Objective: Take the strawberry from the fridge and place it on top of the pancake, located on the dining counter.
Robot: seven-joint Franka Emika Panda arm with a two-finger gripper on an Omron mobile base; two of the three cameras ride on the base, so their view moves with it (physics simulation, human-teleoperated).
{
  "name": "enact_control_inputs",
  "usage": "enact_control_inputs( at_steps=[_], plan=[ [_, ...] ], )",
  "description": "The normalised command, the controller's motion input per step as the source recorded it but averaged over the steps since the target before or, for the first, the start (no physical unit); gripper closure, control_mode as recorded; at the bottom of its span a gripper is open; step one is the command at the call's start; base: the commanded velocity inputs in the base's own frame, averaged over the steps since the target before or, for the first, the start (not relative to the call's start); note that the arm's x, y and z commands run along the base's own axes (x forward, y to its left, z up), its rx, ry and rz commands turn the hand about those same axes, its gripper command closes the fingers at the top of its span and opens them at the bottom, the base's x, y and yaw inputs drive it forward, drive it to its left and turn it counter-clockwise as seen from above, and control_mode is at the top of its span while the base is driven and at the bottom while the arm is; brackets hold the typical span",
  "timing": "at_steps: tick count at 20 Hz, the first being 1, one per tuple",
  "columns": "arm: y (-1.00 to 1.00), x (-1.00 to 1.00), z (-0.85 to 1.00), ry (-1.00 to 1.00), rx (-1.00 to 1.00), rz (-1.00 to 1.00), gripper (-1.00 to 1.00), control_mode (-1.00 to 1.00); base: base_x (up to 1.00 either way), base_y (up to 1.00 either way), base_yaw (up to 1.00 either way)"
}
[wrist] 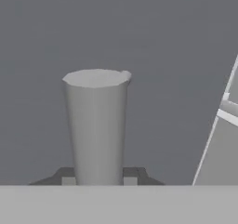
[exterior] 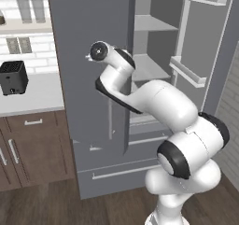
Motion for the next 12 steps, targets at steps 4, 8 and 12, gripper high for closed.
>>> enact_control_inputs(
  at_steps=[4, 8, 12],
  plan=[
    [0.51, -0.53, 0.00, 0.11, -0.03, -0.19, 1.00, -1.00, 0.00, 0.00, 0.00],
    [0.59, -0.48, 0.00, 0.03, -0.02, -0.15, 1.00, -1.00, 0.00, 0.00, 0.00],
    [0.61, -0.23, 0.00, 0.00, -0.04, -0.14, -1.00, -1.00, 0.00, 0.00, 0.00]
  ],
)
